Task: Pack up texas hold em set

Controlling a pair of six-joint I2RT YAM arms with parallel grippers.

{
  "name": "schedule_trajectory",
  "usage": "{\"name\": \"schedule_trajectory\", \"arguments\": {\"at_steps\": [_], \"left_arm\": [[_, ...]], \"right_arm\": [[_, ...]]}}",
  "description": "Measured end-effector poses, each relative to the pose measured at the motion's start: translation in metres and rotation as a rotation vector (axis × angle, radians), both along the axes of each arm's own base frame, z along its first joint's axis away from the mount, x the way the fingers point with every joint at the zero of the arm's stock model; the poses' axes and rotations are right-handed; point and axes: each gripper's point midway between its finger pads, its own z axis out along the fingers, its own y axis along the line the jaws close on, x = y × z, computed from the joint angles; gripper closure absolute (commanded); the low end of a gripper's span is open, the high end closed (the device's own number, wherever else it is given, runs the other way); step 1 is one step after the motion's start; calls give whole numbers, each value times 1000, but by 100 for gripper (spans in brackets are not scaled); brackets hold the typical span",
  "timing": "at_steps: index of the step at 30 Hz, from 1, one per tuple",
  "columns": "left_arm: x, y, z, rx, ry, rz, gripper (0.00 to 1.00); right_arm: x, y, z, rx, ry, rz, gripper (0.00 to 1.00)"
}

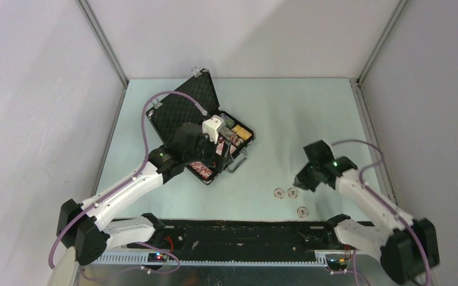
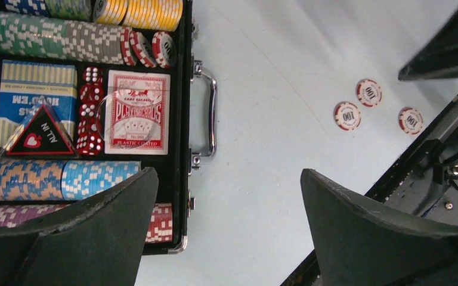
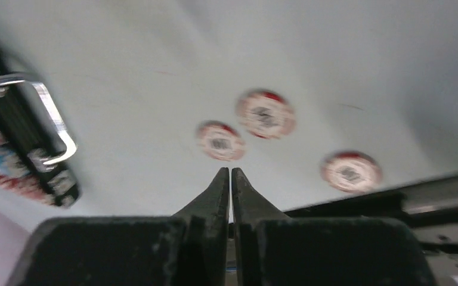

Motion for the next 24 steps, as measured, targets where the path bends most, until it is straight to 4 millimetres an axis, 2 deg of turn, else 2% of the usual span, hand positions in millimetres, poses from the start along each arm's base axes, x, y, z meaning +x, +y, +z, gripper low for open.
{"name": "schedule_trajectory", "arguments": {"at_steps": [5, 7, 10, 13, 17, 24], "left_arm": [[0, -6, 6, -33, -9, -18, 4], [-1, -8, 7, -41, -10, -28, 4], [-1, -11, 8, -52, -12, -40, 4], [-3, -12, 7, -56, -9, -48, 4], [-3, -13, 5, -62, -10, -54, 4], [-11, -6, -9, -50, 5, -52, 4]], "right_arm": [[-67, -45, -34, -138, 169, -206, 100], [-86, -59, -42, -243, 238, -262, 100], [-101, -75, -48, -383, 300, -316, 100], [-108, -87, -51, -526, 366, -358, 100], [-108, -90, -55, -665, 438, -374, 100], [-102, -79, -60, -663, 432, -363, 100]]}}
